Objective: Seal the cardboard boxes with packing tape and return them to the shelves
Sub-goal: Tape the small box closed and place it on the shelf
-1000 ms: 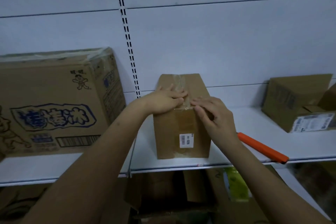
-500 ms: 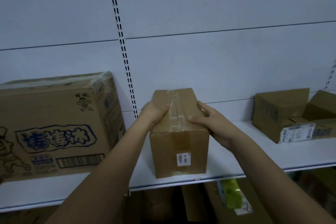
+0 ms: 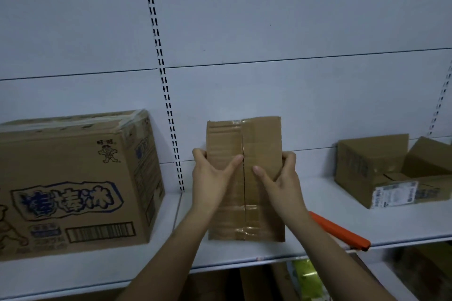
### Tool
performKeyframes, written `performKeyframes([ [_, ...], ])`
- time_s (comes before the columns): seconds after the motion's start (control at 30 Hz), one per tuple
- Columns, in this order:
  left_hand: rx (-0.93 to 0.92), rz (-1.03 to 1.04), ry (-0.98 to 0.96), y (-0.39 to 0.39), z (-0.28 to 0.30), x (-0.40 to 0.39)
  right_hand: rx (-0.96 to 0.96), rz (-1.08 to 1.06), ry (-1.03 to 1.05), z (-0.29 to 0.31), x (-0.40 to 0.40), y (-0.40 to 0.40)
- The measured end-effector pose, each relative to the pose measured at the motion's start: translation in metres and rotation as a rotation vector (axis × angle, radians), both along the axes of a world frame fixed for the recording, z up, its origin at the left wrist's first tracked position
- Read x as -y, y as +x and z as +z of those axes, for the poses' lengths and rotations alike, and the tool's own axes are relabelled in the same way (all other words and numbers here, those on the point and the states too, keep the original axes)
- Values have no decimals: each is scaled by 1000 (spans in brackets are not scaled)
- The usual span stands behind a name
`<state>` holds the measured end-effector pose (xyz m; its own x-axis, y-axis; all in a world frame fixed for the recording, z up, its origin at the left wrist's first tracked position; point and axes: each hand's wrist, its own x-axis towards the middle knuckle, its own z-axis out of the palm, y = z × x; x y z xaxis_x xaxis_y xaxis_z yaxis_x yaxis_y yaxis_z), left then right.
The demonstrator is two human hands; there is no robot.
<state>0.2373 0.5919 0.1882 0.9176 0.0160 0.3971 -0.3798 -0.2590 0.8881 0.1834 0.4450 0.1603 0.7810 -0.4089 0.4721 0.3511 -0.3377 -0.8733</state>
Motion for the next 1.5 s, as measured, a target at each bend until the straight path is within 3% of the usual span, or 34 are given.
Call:
performKeyframes([
  [0.2,24,-4,-61,-5,-15,5,39,-35,21,3,11,-1],
  [0.27,117,-1,53,-2,-10,-6,64,-119,-94,18,18,-1],
  [0.33,313,24,241,5,2,-17,112,-220,-360,28,21,1],
  [0.4,505,-1,418,11,19,-22,182,-152,-481,30,23,6],
  [0.47,598,-66,528,15,29,-21,215,-69,-430,26,23,7],
  [0.73,587,-46,504,27,36,-15,210,-21,-397,4,20,14],
  [0.8,549,-61,496,29,40,-15,126,20,-363,-3,17,13],
  [0.9,496,-86,488,26,35,-15,-217,91,-248,-48,10,10],
  [0.97,540,-82,587,23,26,-18,-431,119,-243,-84,5,7],
  [1.03,509,-98,620,21,21,-20,-551,92,-217,-101,1,3],
  [1.1,465,-104,567,21,21,-24,-507,90,-156,-101,-3,1],
  [1.27,420,123,418,11,15,-40,-336,211,308,-80,-10,-5],
  [1.43,231,343,13,10,5,-64,-497,178,348,-89,-23,-4],
  [1.5,195,353,-59,7,-2,-66,-431,226,368,-90,-32,-5],
])
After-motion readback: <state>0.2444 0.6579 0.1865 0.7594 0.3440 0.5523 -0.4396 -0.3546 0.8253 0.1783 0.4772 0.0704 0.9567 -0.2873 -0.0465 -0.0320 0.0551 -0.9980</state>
